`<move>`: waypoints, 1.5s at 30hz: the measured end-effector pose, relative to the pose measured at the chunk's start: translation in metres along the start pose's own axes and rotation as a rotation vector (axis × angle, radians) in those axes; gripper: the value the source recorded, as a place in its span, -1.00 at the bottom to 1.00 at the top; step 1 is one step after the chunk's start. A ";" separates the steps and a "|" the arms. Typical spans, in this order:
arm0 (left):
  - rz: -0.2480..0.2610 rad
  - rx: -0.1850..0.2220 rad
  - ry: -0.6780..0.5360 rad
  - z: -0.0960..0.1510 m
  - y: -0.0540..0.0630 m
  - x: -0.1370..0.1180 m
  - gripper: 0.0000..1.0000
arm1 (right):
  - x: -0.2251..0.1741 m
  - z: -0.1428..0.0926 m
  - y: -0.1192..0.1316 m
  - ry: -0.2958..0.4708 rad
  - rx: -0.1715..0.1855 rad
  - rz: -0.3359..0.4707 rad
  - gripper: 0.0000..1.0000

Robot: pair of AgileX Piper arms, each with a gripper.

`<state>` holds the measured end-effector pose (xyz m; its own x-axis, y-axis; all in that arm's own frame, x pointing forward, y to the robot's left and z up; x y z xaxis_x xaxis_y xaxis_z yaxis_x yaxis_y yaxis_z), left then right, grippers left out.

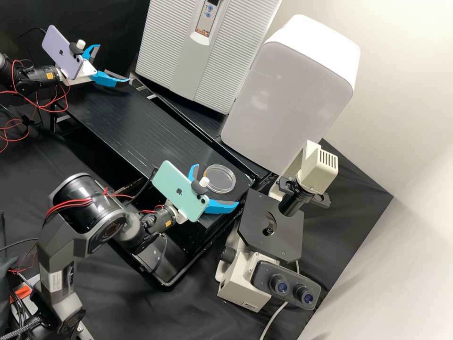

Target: Place the petri dish on the microscope

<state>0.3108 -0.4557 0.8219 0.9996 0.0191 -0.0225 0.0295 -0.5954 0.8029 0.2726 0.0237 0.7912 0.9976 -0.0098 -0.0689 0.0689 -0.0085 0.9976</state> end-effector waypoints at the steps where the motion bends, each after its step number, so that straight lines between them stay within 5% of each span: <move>1: 0.000 0.000 0.000 0.000 0.000 0.000 1.00 | 0.001 0.001 -0.001 -0.002 0.000 -0.002 1.00; 21: 0.000 0.000 0.000 0.000 0.000 0.000 1.00 | 0.017 -0.001 -0.003 -0.003 0.005 0.009 1.00; 22: 0.000 0.000 0.000 0.000 0.000 0.000 1.00 | 0.018 -0.002 -0.003 0.002 0.005 0.009 -1.00; 45: 0.000 0.000 0.000 0.000 0.000 0.000 1.00 | 0.022 -0.009 -0.011 0.017 0.004 -0.026 -1.00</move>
<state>0.3108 -0.4557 0.8219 0.9996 0.0191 -0.0225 0.0295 -0.5954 0.8029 0.2936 0.0331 0.7792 0.9955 0.0075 -0.0943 0.0944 -0.0130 0.9954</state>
